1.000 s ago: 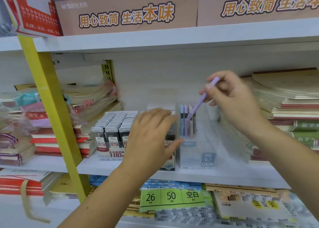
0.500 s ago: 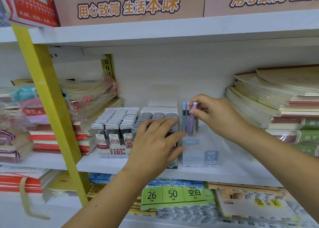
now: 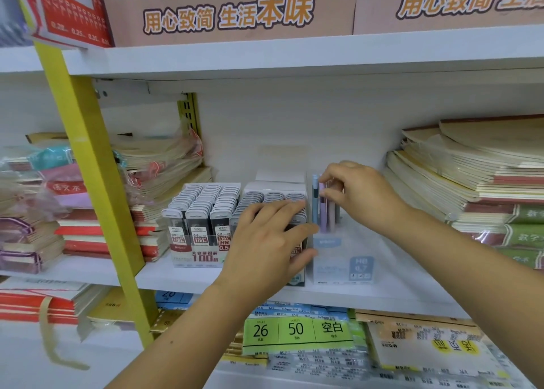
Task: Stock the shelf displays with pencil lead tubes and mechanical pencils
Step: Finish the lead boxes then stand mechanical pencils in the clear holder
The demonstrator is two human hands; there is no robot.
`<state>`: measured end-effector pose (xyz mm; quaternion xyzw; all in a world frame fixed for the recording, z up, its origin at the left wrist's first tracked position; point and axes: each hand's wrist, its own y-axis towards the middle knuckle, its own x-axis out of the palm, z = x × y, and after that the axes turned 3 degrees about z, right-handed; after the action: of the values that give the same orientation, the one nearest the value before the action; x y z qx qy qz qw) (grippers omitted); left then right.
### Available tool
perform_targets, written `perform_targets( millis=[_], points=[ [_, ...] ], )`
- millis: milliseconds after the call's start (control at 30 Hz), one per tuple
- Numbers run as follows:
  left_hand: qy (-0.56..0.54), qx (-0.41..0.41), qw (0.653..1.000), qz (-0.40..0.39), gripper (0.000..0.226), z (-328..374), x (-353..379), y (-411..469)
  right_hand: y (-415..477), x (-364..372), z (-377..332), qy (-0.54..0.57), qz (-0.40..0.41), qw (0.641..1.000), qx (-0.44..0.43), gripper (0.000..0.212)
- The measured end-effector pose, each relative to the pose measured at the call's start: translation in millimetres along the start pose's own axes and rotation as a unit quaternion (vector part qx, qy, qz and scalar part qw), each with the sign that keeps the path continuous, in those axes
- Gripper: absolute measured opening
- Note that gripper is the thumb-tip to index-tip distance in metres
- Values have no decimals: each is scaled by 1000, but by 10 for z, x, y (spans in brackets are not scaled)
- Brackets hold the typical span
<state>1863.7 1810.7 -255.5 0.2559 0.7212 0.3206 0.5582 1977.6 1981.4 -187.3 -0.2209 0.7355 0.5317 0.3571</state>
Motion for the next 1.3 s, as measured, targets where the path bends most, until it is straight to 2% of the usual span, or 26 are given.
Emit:
perform_targets(
  millis=[67,133,233,300,333,367,400,433,467,500,567,667,733,800,900,967,1100,1200,1300],
  points=[
    [5,-2,1000,-2,41,37,-70,14,-49,-87,-27,22,45,999,15,24],
    [14,2,1000,26,44,81,-141,11,-197,-213,-108,89,121,988,37,26],
    [-29,-1,990,136,30,143,-175,-208,-657,-314,-315,238,212,948,14,24],
    [-85,-20,977,196,19,192,-91,-610,-1068,-177,-450,301,193,934,14,21],
    [-110,-38,975,191,19,226,-4,-878,-1274,-30,-485,318,160,934,26,17],
    [-130,-64,977,157,19,263,115,-1191,-1477,179,-490,323,110,939,46,14],
    [-147,-99,980,90,21,301,266,-1552,-1695,440,-480,316,47,944,76,11],
    [-162,-150,975,-2,24,345,430,-1935,-1912,727,-455,302,-33,946,112,11],
    [-181,-216,954,-103,28,405,579,-2332,-2141,1038,-427,281,-129,938,155,12],
    [-204,-284,916,-198,35,453,715,-2722,-2394,1359,-393,261,-227,916,202,12],
    [-238,-390,826,-331,48,518,941,-3432,-2940,2009,-345,219,-378,853,285,23],
    [-248,-464,714,-462,61,598,1183,-4218,-3702,2731,-436,176,-485,776,363,37],
    [-260,-502,661,-492,52,647,1328,-4538,-4088,3073,-537,176,-513,735,407,34],
    [-273,-523,632,-503,44,706,1491,-4726,-4357,3371,-586,179,-511,712,446,34],
    [-295,-551,606,-492,43,775,1745,-4878,-4533,3775,-594,172,-482,697,502,46],
    [-305,-582,586,-474,39,800,1914,-4972,-4571,4015,-605,165,-454,688,542,47],
    [-284,-647,551,-444,31,813,2196,-5116,-4629,4333,-677,135,-401,689,589,52],
    [-255,-664,538,-452,35,827,2337,-5129,-4670,4455,-694,128,-397,674,610,39],
    [-228,-664,556,-445,43,867,2410,-5122,-4699,4514,-678,113,-427,686,578,31]
  ],
)
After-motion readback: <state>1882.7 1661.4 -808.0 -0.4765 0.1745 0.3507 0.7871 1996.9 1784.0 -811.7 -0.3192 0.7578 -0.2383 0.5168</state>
